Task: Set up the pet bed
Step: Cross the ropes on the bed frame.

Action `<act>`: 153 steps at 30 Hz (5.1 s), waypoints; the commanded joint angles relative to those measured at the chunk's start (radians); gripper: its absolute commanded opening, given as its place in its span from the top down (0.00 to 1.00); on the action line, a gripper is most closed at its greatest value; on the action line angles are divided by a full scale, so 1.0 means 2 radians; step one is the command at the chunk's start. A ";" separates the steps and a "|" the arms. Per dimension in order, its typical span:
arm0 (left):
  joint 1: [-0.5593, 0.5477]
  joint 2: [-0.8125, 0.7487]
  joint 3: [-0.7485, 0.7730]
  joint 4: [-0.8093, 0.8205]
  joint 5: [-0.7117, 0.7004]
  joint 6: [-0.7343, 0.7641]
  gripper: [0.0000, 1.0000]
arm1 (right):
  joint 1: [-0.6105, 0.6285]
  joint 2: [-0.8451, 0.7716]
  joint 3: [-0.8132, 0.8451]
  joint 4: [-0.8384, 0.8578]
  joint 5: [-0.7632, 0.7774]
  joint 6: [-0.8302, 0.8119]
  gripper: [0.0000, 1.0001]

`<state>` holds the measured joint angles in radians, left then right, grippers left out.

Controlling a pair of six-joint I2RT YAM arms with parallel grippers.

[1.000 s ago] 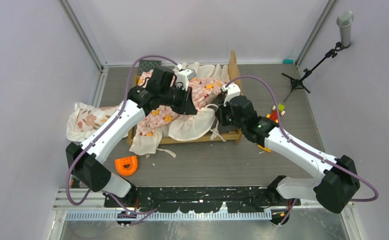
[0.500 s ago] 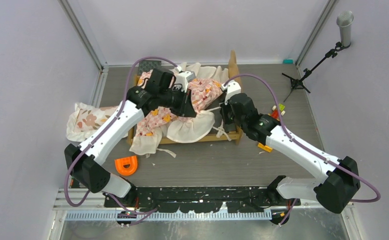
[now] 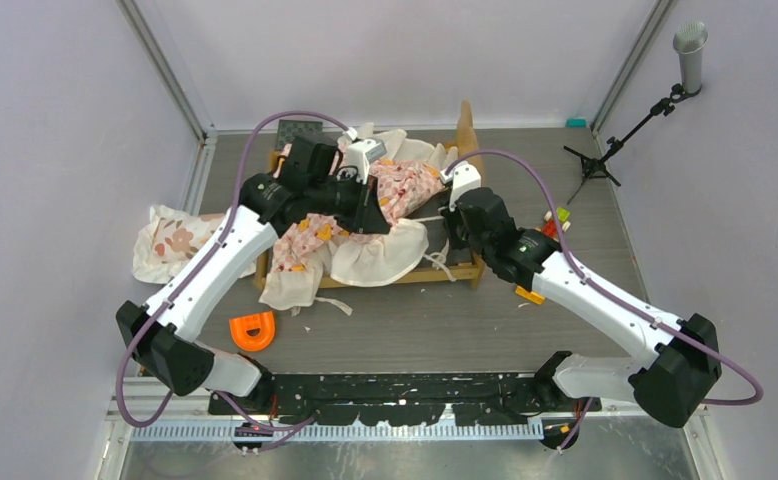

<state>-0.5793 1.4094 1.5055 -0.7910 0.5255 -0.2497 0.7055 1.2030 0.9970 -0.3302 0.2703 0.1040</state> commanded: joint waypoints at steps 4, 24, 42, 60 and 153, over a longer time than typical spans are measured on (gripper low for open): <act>0.003 -0.021 0.021 -0.011 0.023 0.005 1.00 | 0.000 0.004 0.022 0.007 0.056 -0.011 0.83; 0.003 -0.009 0.006 -0.004 0.035 0.002 1.00 | 0.000 0.003 0.006 0.028 -0.026 0.024 0.83; 0.003 0.008 0.010 -0.003 0.028 0.005 1.00 | 0.000 -0.011 -0.030 0.041 -0.058 0.053 0.83; 0.003 0.017 0.000 -0.001 0.020 0.001 1.00 | 0.000 0.015 -0.045 0.046 -0.036 0.056 0.83; -0.002 0.058 -0.009 0.038 0.003 -0.032 1.00 | 0.094 0.082 -0.133 0.286 -0.109 0.009 0.56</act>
<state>-0.5877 1.5265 1.4658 -0.7330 0.5236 -0.3138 0.8883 1.3643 0.6975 0.1764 0.0597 0.1020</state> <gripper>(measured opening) 0.012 0.487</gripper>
